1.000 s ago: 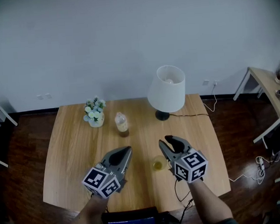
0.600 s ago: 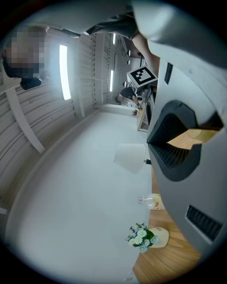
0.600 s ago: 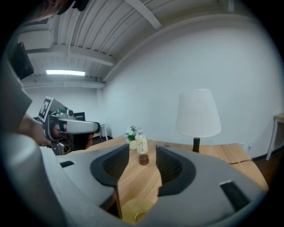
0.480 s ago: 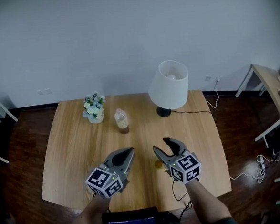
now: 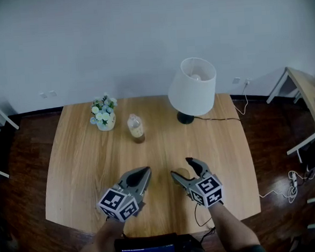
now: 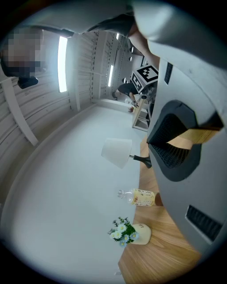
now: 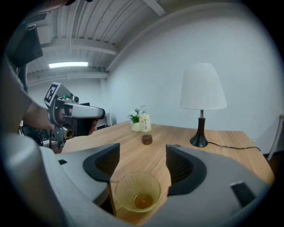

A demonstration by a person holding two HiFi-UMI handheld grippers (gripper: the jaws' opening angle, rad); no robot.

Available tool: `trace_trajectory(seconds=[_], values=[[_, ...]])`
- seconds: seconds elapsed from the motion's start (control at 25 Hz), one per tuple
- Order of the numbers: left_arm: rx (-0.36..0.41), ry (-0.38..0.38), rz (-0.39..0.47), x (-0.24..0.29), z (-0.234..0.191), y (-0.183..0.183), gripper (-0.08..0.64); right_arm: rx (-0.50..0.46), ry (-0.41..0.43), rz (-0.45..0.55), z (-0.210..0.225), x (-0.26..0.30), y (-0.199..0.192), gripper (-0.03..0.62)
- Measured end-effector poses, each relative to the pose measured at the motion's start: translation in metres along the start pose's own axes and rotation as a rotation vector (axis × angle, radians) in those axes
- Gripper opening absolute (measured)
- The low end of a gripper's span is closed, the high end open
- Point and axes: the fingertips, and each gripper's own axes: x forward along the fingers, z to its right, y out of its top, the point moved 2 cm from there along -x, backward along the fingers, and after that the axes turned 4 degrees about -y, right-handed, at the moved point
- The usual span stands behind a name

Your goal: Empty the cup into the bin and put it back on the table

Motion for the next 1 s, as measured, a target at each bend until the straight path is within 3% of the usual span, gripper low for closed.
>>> trace_trajectory(seconds=[0.44, 0.48, 0.52, 0.68, 1.0], values=[[-0.050, 0.034, -0.091, -0.008, -0.005, -0.054, -0.005, 0.015, 0.022, -0.078, -0.004, 0.000, -0.051, 0.382], [-0.051, 0.040, -0.099, -0.009, -0.006, -0.058, -0.005, 0.014, 0.028, -0.084, -0.005, 0.001, -0.054, 0.428], [-0.052, 0.047, -0.110, -0.010, -0.008, -0.062, -0.005, 0.012, 0.037, -0.090, -0.007, 0.001, -0.057, 0.433], [-0.078, 0.061, -0.136, -0.013, -0.010, -0.078, -0.005, -0.001, 0.070, -0.102, -0.014, 0.000, -0.067, 0.433], [-0.099, 0.062, -0.160, -0.016, -0.004, -0.093, -0.005, -0.049, 0.037, -0.124, -0.012, 0.009, -0.087, 0.433]])
